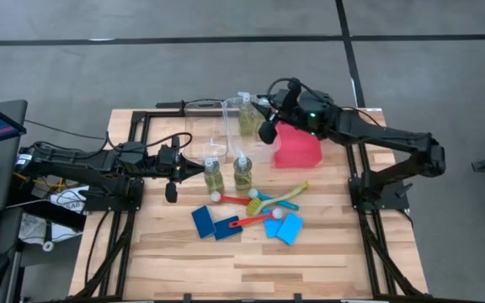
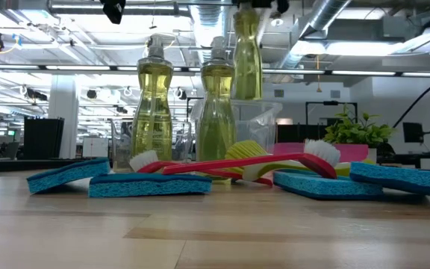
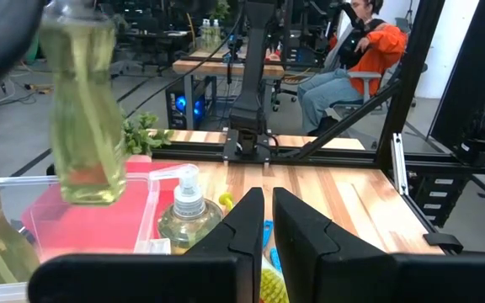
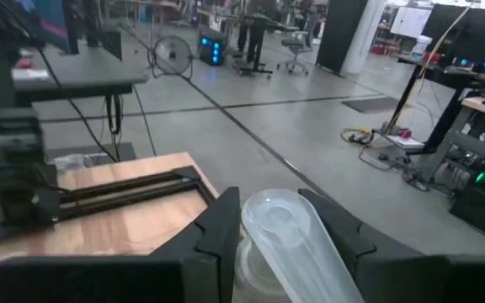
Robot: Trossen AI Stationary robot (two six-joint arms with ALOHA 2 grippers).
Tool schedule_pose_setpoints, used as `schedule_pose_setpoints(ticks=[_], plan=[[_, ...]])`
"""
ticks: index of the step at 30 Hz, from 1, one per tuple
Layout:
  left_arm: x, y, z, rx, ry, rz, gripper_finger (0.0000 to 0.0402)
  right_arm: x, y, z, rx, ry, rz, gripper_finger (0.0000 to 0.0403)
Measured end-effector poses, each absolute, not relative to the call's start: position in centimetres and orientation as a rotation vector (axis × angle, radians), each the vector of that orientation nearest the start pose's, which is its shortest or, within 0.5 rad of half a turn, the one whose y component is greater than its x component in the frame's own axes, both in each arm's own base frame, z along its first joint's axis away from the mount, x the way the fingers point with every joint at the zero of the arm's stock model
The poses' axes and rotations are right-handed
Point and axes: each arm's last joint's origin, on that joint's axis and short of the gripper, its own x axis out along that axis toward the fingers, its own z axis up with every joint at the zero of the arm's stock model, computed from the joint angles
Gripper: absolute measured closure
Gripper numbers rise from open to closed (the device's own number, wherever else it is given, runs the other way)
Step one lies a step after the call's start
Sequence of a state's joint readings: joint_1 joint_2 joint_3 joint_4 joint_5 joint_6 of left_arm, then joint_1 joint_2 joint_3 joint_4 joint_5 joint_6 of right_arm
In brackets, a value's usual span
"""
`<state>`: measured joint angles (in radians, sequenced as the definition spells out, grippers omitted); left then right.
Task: Pick & Place Kitchen Sink Supplies
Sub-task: Put the yellow soap dispenser into the right transparent bin
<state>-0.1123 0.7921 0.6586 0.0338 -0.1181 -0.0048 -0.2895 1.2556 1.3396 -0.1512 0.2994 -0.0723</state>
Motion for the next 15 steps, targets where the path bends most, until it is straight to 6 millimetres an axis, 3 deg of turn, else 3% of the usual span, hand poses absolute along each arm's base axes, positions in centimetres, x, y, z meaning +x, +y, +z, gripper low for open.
schedule_pose_setpoints(ticks=[9,15], plan=[[18.1,-1.7,30.9,0.006,0.098,0.006,0.0372,29.5,-12.2,39.0,-0.065,0.214,-0.617,0.0305],[18.1,-1.7,30.9,0.007,0.098,0.006,0.0372,30.8,-14.1,36.8,-0.055,0.289,-0.650,0.0305]])
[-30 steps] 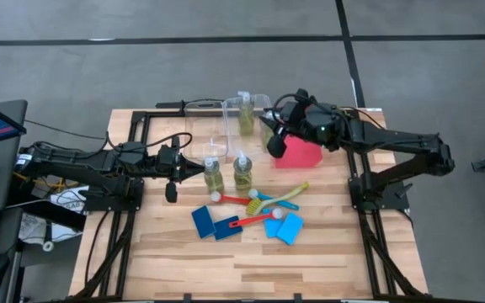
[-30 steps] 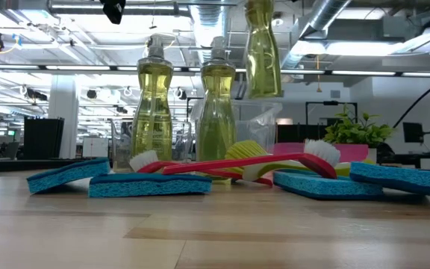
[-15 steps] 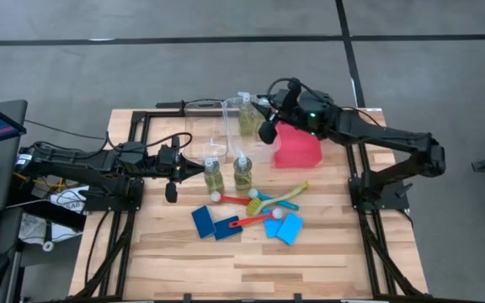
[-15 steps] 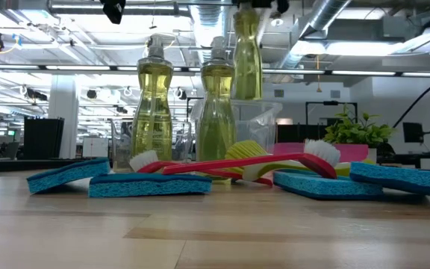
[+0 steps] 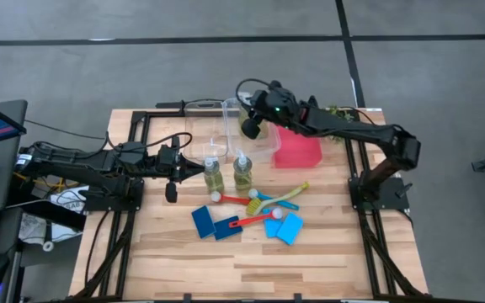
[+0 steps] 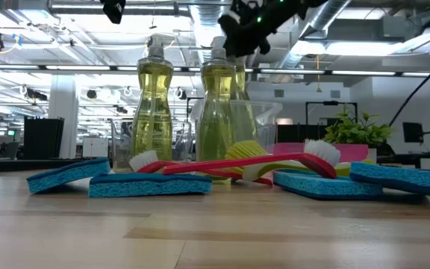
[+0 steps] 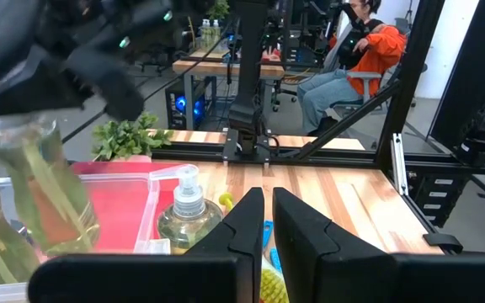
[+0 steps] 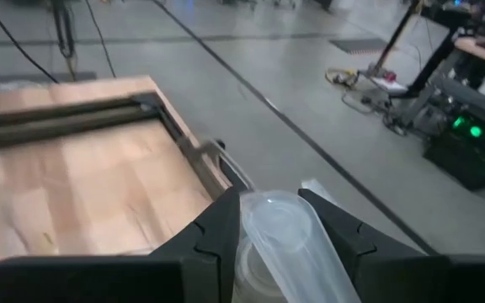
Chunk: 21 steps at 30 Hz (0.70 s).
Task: Pick & Place Kitchen Sink Supplies
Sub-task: Put the yellow soap dispenser into the right transparent bin
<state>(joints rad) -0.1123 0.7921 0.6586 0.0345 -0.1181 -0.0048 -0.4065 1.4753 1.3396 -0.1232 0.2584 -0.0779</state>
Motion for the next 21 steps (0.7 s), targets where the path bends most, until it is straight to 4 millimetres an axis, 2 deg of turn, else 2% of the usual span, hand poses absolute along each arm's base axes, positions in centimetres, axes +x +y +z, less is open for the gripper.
schedule_pose_setpoints(ticks=[6,13,21], plan=[[18.1,-1.7,30.9,0.007,0.098,0.006,0.0372,31.2,-15.1,35.9,-0.027,0.310,-0.674,0.0305],[18.1,-1.7,30.9,0.006,0.099,0.006,0.0372,31.7,-15.2,35.2,-0.008,0.317,-0.670,0.0305],[18.1,-1.7,30.9,0.006,0.099,0.006,0.0372,33.5,-15.5,33.8,0.029,0.287,-0.568,0.0305]])
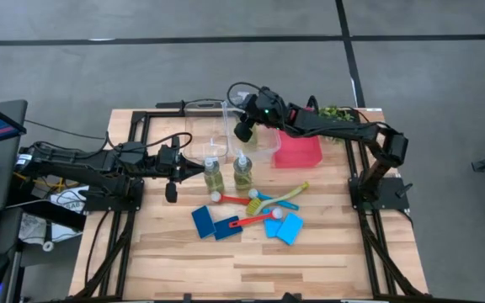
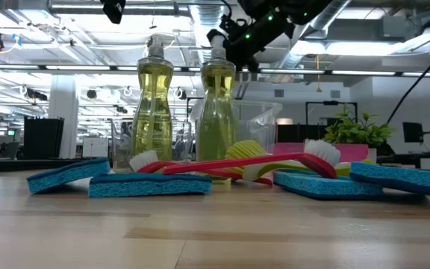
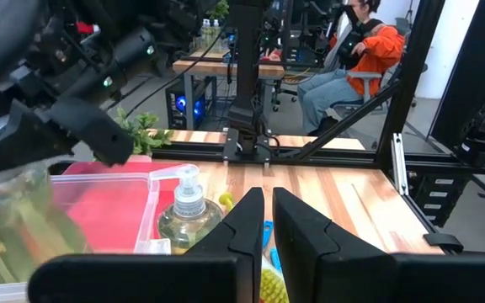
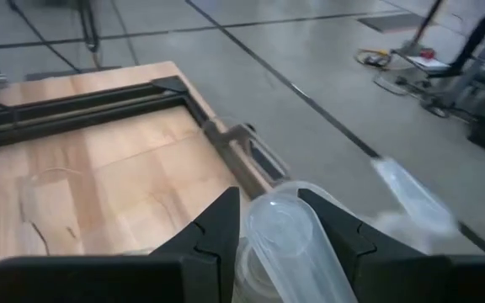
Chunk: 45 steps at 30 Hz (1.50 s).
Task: Pick & Place Kitchen Sink Supplies
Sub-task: Put the yellow soap dispenser into the right transparent bin
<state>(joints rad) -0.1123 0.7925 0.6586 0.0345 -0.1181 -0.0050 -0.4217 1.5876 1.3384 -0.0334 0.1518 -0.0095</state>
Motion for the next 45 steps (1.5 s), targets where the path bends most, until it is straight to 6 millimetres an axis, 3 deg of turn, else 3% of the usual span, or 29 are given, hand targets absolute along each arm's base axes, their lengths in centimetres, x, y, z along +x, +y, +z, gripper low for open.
schedule_pose_setpoints(ticks=[12,26,36,45], plan=[[18.1,-1.7,30.9,0.006,0.099,0.006,0.0372,35.2,-16.0,32.1,0.034,0.279,-0.519,0.0305],[18.1,-1.7,30.9,0.007,0.099,0.006,0.0372,35.1,-16.0,31.9,0.048,0.300,-0.521,0.0277],[18.1,-1.7,30.9,0.006,0.099,0.006,0.0372,35.1,-15.9,31.6,0.051,0.334,-0.518,0.0279],[18.1,-1.7,30.9,0.007,0.099,0.006,0.0372,35.0,-15.7,31.8,0.042,0.335,-0.509,0.0225]])
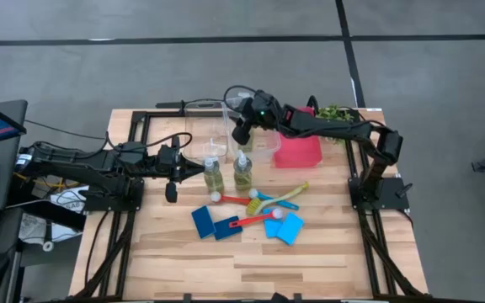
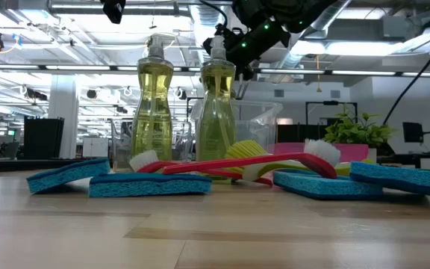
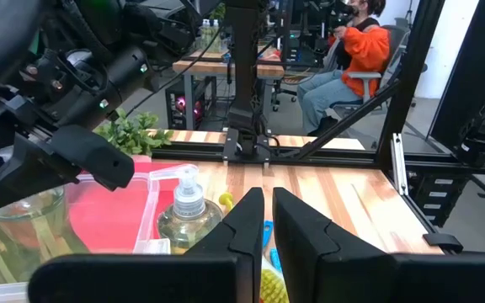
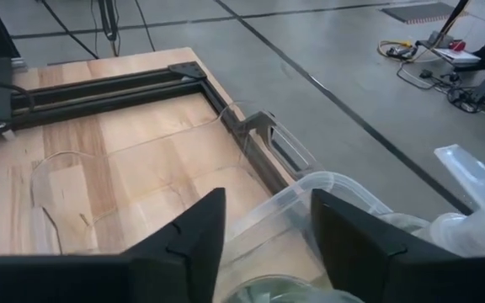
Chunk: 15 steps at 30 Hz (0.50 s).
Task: Pick & Place Kitchen Sink Supplies
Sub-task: Put the yellow soap dispenser into the right transparent bin
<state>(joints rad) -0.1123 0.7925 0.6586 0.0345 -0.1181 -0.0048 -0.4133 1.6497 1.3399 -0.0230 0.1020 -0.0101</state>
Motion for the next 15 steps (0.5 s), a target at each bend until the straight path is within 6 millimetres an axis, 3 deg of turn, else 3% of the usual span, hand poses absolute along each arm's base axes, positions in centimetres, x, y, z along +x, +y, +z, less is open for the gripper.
schedule_pose_setpoints(ticks=[7,15], plan=[[18.1,-1.7,30.9,0.007,0.099,0.006,0.0372,34.4,-15.3,32.4,0.033,0.350,-0.499,0.0160],[18.1,-1.7,30.9,0.006,0.099,0.006,0.0372,32.5,-14.3,34.5,0.018,0.354,-0.495,0.0154]])
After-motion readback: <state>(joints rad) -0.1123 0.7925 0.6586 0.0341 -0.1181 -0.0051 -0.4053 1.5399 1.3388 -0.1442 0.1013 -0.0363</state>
